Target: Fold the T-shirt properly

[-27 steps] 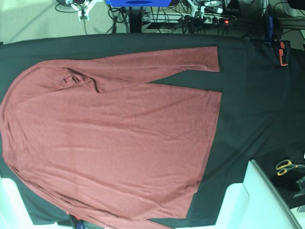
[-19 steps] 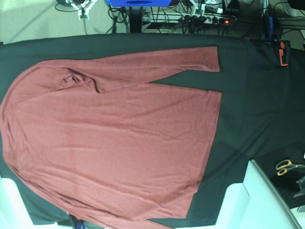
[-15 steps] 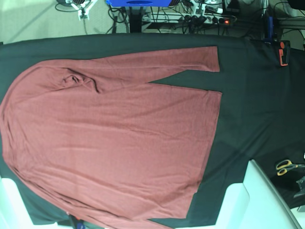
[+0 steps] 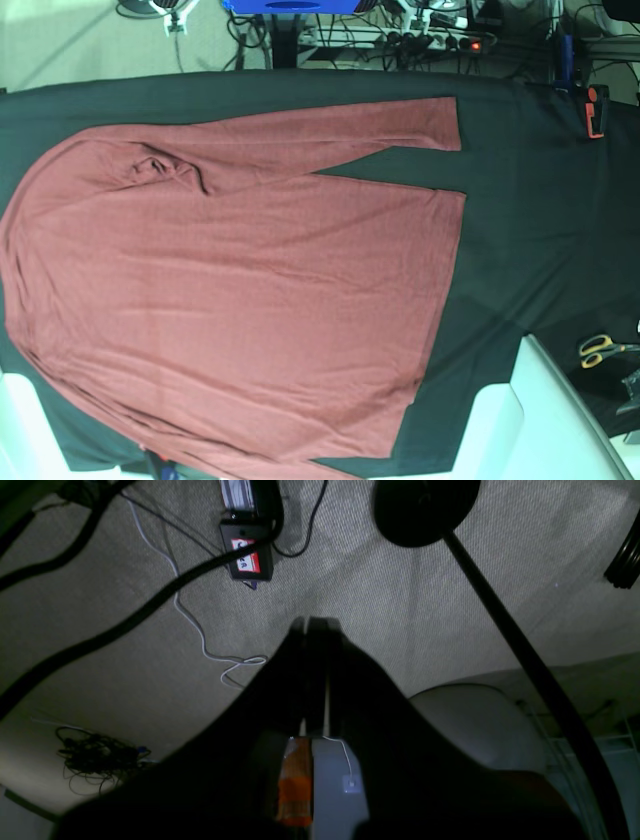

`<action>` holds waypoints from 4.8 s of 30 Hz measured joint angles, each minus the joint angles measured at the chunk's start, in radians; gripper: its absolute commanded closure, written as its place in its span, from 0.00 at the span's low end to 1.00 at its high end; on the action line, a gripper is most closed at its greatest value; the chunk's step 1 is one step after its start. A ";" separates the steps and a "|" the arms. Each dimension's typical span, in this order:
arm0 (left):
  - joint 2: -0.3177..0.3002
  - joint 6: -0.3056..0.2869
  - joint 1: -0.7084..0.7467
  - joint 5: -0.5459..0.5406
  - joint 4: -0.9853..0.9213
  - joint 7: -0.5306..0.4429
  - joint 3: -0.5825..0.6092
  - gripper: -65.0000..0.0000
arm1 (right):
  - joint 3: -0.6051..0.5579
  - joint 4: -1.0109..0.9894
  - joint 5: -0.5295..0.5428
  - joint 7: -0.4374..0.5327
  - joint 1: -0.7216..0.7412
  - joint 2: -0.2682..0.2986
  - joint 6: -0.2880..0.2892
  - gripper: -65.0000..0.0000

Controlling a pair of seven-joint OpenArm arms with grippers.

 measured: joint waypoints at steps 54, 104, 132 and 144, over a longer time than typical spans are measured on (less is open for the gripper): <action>-0.245 -0.105 0.687 -0.602 1.480 0.037 -0.210 0.60 | 0.570 1.784 0.660 -0.716 -0.418 -0.004 0.286 0.56; -0.130 -0.110 0.392 -0.614 1.159 -0.008 -0.043 0.60 | 0.621 1.635 0.656 -0.805 -0.314 -0.003 0.421 0.26; -0.116 -0.105 0.347 -0.624 1.168 0.102 -0.047 1.00 | 0.853 1.084 0.658 -0.794 -0.024 0.118 0.421 0.51; -0.116 -0.105 0.348 -0.624 1.172 0.107 -0.047 1.00 | 0.850 0.961 0.690 -0.697 0.004 0.141 0.443 0.52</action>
